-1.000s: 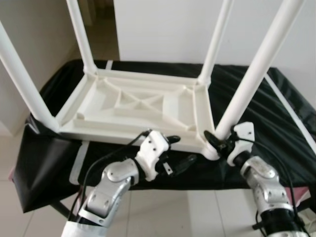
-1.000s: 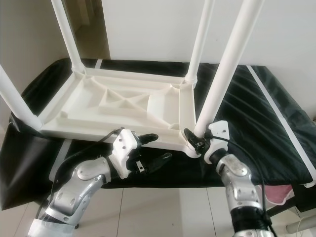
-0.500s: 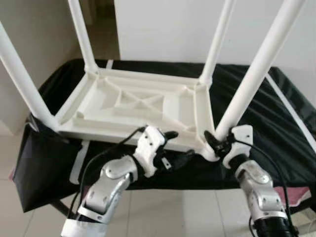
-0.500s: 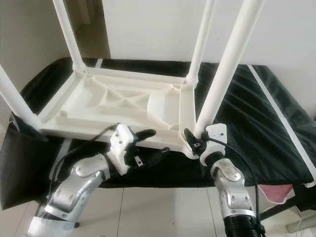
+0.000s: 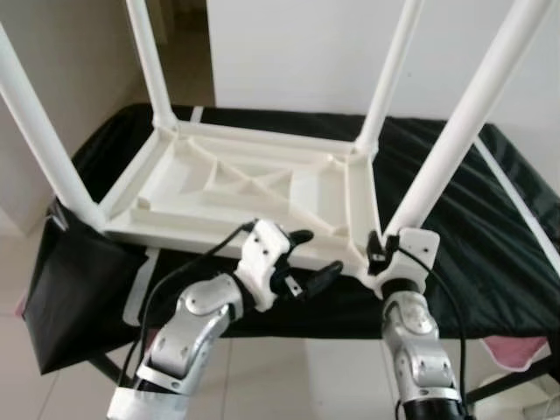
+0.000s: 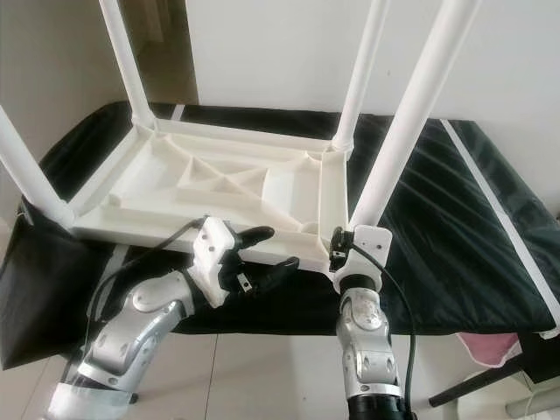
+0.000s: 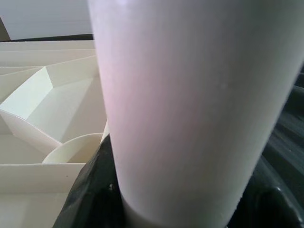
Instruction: Building children table
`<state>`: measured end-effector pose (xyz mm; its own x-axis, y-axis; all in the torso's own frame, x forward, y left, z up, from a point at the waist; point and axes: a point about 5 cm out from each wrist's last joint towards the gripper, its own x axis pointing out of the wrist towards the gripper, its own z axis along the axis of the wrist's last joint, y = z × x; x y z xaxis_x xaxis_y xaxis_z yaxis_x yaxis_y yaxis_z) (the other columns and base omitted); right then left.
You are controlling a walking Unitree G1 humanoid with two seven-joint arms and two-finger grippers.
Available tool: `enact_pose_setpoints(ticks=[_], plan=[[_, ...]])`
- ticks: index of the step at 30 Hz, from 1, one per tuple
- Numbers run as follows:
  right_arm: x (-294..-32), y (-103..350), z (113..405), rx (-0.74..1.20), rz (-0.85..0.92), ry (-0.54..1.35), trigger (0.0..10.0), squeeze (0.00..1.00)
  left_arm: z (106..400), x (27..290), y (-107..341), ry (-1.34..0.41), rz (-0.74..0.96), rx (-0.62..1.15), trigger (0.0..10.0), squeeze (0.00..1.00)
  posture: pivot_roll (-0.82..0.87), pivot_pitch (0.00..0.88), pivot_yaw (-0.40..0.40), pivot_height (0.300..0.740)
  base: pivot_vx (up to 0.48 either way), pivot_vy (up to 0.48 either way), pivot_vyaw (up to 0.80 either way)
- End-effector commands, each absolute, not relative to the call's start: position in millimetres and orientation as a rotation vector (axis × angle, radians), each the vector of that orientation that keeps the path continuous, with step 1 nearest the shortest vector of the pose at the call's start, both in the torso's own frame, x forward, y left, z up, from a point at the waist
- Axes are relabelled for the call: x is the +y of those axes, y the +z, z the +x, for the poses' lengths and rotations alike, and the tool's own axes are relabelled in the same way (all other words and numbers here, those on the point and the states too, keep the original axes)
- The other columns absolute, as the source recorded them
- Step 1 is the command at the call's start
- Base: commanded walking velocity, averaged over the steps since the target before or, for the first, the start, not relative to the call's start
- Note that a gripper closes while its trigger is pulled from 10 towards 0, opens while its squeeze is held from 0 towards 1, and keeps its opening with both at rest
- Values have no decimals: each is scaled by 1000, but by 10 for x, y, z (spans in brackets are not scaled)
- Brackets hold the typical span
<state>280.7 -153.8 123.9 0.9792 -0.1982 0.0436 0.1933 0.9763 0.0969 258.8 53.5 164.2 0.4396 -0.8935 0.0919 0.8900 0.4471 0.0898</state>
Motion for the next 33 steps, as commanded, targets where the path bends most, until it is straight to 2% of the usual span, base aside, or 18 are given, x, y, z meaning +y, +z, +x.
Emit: enact_pose_setpoints(ticks=[1,8,9,14,18,24,25,26,33], plan=[[-1622,1115,2750,12,110,-266,10000,0,2584,534,1667,-1077,16,-139,10000,0,-27,35,-45,740,0,0,0],[-1636,1142,2765,1,110,-287,10000,0,2611,572,1683,-1067,25,-142,10000,0,-23,39,-46,740,0,0,0],[-1629,1150,2768,-5,109,-276,10000,1000,2610,574,1682,-1066,26,-142,10000,0,-23,39,-46,740,0,0,0],[-1632,1200,2786,-27,107,-240,10000,1000,2583,570,1663,-1092,43,-136,10000,0,-21,37,-51,740,0,0,0],[-1668,1328,2831,-83,84,-86,10000,1000,2526,557,1631,-1159,90,-128,10000,0,-18,32,-54,740,0,0,0],[-1722,1378,2854,-89,74,31,10000,1000,2521,567,1612,-1177,128,-128,10000,0,-12,26,-62,740,0,0,0],[-1741,1399,2866,-92,64,58,10000,0,2511,571,1603,-1186,136,-126,10000,0,-9,25,-66,740,0,0,0],[-1770,1465,2909,-98,31,170,10000,0,2481,579,1587,-1209,151,-119,10000,0,-5,22,-67,740,0,0,0],[-1782,1506,2949,-81,-45,354,10000,0,2467,581,1593,-1219,159,-119,10000,0,-5,18,-65,740,0,0,0]])
